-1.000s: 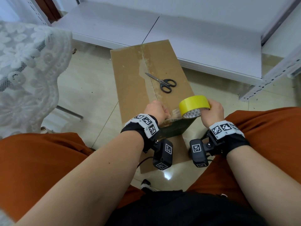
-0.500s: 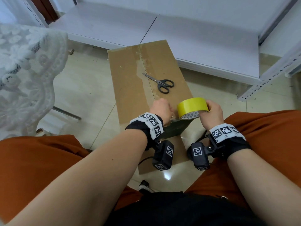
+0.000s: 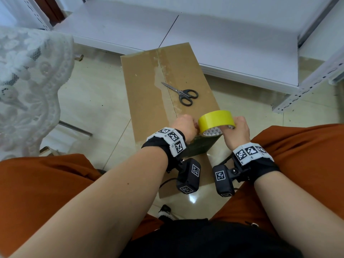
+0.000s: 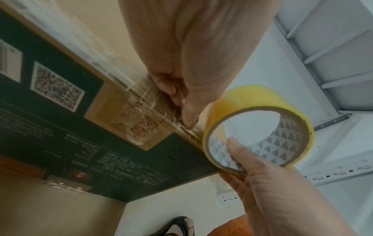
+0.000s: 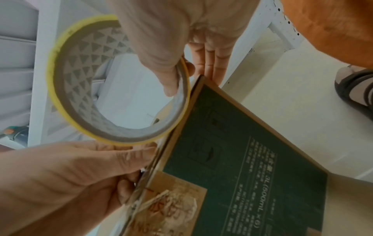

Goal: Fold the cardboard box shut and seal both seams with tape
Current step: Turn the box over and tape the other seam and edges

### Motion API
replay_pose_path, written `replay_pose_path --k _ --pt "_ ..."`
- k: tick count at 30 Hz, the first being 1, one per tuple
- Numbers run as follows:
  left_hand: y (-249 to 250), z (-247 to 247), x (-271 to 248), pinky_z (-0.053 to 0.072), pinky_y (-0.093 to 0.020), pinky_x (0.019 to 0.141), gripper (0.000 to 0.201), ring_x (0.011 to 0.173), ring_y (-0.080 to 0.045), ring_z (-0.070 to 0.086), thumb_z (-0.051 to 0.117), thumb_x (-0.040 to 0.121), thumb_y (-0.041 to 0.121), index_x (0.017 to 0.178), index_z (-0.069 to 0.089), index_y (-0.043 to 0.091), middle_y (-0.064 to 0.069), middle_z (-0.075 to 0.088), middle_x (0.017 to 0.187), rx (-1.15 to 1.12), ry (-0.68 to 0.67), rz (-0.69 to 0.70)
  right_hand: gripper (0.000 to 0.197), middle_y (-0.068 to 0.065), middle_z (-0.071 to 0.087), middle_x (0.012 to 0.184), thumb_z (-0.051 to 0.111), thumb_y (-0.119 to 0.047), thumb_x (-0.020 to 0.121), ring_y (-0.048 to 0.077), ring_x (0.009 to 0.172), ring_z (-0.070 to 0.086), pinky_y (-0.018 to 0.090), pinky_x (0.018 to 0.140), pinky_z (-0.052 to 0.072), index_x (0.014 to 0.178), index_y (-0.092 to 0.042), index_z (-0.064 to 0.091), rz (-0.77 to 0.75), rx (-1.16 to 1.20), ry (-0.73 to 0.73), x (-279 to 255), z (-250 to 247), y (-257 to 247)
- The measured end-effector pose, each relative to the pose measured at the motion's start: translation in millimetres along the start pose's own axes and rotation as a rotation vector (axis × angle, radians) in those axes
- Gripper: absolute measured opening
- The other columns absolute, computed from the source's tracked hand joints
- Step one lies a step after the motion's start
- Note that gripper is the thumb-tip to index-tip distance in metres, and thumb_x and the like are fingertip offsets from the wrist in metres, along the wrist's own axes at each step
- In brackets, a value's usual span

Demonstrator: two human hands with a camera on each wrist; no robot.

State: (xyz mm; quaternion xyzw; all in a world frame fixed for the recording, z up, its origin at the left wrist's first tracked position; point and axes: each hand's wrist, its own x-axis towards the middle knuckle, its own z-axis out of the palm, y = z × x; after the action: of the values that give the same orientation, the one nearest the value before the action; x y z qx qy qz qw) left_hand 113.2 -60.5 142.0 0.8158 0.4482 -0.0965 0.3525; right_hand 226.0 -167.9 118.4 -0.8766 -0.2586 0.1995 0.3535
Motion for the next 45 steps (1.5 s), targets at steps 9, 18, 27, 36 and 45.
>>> replay_pose_path --k 9,18,27,36,45 --pt "2.6 -3.8 4.0 0.046 -0.017 0.062 0.013 0.073 -0.012 0.053 0.052 0.092 0.004 0.084 0.057 0.014 0.002 0.056 0.083 -0.152 -0.072 -0.042 0.022 0.009 0.055 0.076 0.051 -0.004 0.091 0.024 0.074 0.049 0.027 0.066 0.031 0.07 -0.011 0.054 -0.01 0.066 0.021 -1.9 -13.3 0.4" --pt "4.4 -4.5 4.6 0.035 -0.006 0.041 0.018 0.066 -0.009 0.043 0.048 0.092 -0.004 0.085 0.051 0.012 0.002 0.046 0.079 -0.224 -0.118 -0.058 0.019 0.014 0.057 0.078 0.046 0.006 0.087 0.025 0.076 0.054 0.031 0.065 0.042 0.078 -0.005 0.059 0.012 0.223 0.08 6.8 -16.6 11.2" --pt "14.5 -6.6 9.9 0.055 -0.032 0.083 0.013 0.092 -0.022 0.066 0.06 0.088 0.006 0.098 0.068 0.003 -0.007 0.069 0.099 0.066 -0.021 -0.007 0.02 0.015 0.063 0.084 0.048 0.006 0.086 0.035 0.087 0.063 0.051 0.079 0.055 0.081 -0.009 0.061 0.025 0.265 0.072 5.6 -17.3 12.2" --pt "25.8 3.4 7.9 0.051 -0.027 0.073 0.012 0.085 -0.023 0.062 0.058 0.088 0.007 0.092 0.069 0.005 -0.01 0.067 0.091 -0.062 0.055 0.062 0.007 0.027 0.06 0.083 0.056 -0.001 0.081 0.044 0.084 0.06 0.056 0.077 0.053 0.079 0.005 0.054 0.078 0.319 0.043 13.3 -10.8 21.8" --pt "26.3 4.4 6.9 0.042 -0.024 0.069 0.02 0.076 -0.021 0.052 0.047 0.091 0.001 0.09 0.064 0.011 -0.001 0.052 0.071 -0.006 0.038 0.079 0.034 -0.001 0.05 0.064 0.052 0.0 0.088 0.005 0.059 0.043 0.012 0.049 0.034 0.06 -0.019 0.046 0.05 0.231 -0.06 3.4 -12.2 8.7"
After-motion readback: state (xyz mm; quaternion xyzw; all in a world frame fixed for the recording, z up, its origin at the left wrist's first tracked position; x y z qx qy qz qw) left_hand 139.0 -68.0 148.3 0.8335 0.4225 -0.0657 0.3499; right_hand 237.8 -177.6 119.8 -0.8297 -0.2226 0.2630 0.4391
